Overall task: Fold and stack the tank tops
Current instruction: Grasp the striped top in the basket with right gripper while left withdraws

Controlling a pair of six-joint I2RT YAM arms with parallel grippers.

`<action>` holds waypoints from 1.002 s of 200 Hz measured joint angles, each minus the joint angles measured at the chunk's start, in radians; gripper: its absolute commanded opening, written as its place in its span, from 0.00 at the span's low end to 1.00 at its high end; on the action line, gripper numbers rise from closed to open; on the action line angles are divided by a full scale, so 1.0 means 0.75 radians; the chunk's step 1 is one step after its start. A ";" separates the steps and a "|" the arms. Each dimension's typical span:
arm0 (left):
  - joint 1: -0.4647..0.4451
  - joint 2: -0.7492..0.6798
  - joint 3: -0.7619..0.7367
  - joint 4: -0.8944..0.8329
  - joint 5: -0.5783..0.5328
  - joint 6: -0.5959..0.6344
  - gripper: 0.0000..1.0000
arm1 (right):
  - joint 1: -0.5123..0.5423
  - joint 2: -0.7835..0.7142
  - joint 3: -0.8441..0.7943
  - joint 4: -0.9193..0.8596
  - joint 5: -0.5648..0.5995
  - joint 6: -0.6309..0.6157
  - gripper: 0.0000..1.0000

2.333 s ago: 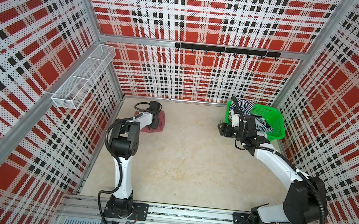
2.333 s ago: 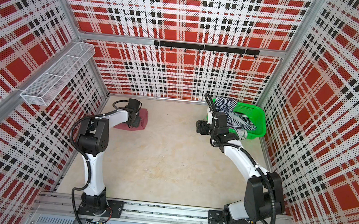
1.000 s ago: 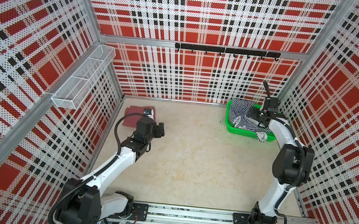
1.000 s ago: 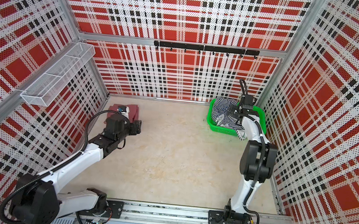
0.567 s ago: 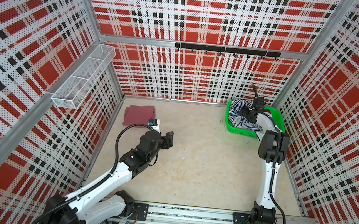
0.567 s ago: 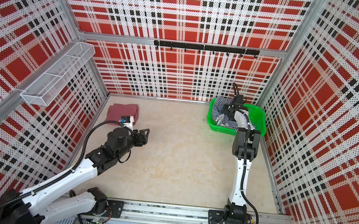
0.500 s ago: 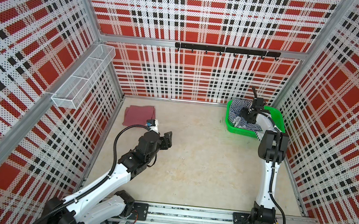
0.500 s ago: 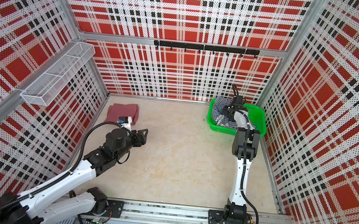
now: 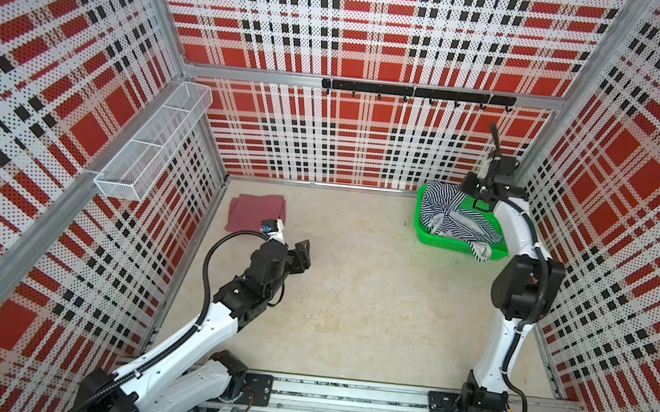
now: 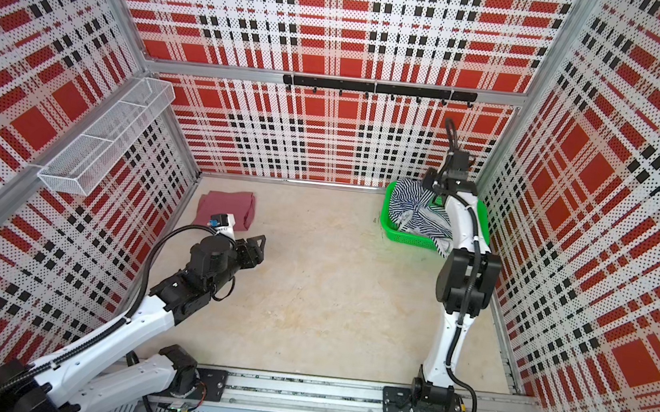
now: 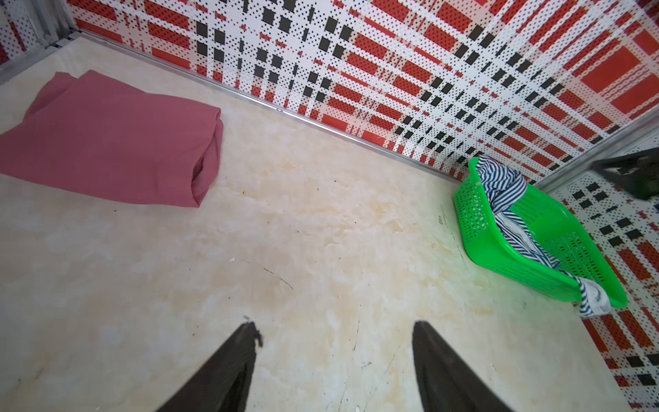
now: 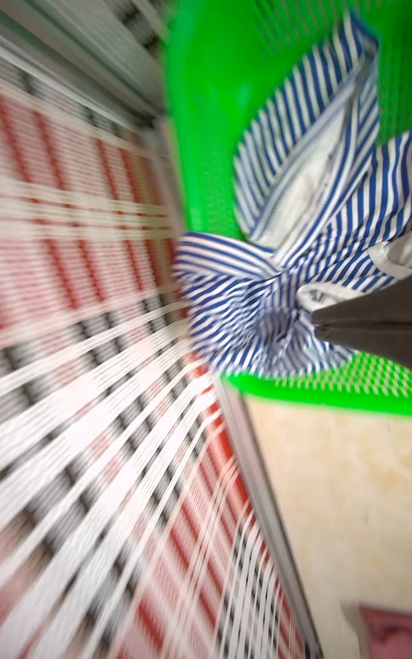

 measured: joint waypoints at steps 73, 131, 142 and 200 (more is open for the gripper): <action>0.073 0.030 0.003 0.017 0.087 0.009 0.76 | 0.049 -0.141 -0.167 0.085 -0.015 -0.037 0.52; 0.082 0.005 0.003 0.009 0.090 0.006 0.77 | 0.049 0.295 -0.298 0.072 0.003 0.044 0.87; 0.085 0.005 0.003 0.009 0.093 0.004 0.78 | 0.049 0.329 -0.281 0.076 0.011 0.070 0.88; 0.099 0.035 0.003 0.009 0.105 0.002 0.78 | 0.049 0.518 -0.074 0.203 -0.014 0.225 0.81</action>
